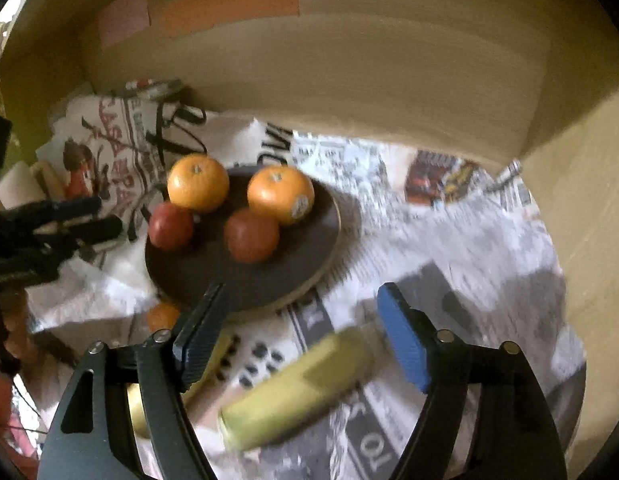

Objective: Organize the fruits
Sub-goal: 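Grasp a corn cob with the right tool while the left tool grasps the other cob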

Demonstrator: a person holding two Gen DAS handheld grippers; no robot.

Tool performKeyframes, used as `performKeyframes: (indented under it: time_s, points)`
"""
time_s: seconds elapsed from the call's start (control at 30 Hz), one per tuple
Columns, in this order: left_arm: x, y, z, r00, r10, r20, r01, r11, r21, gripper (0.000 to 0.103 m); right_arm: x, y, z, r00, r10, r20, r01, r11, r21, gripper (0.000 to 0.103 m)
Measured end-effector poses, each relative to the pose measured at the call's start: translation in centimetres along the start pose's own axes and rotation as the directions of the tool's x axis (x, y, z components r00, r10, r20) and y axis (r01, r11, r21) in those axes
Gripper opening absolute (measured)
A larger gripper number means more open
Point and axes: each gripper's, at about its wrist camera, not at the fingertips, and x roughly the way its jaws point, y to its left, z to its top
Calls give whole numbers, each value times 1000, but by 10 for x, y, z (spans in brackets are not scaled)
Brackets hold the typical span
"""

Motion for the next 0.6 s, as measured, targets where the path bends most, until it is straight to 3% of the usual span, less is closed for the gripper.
performKeyframes:
  time_s: [0.27,0.43,0.53,0.6]
  points:
    - [-9,-14,-26,999,-35,-17,35,999,7,72,18,-5,-34,995,-41,-87,45,998,37,76]
    - [-11,-30,-35,997,-67,-32,68,997,26,72,27,-7,-39,993,12,-114,-5,998,65,76]
    - [-9,-41,-39,995,-94,-43,95,995,36,72,35,-11,-41,988,74,-139,-60,993,101,70]
    - [-8,-48,-41,993,-109,-51,111,993,44,71,33,-9,-41,989,52,-138,-40,995,92,60]
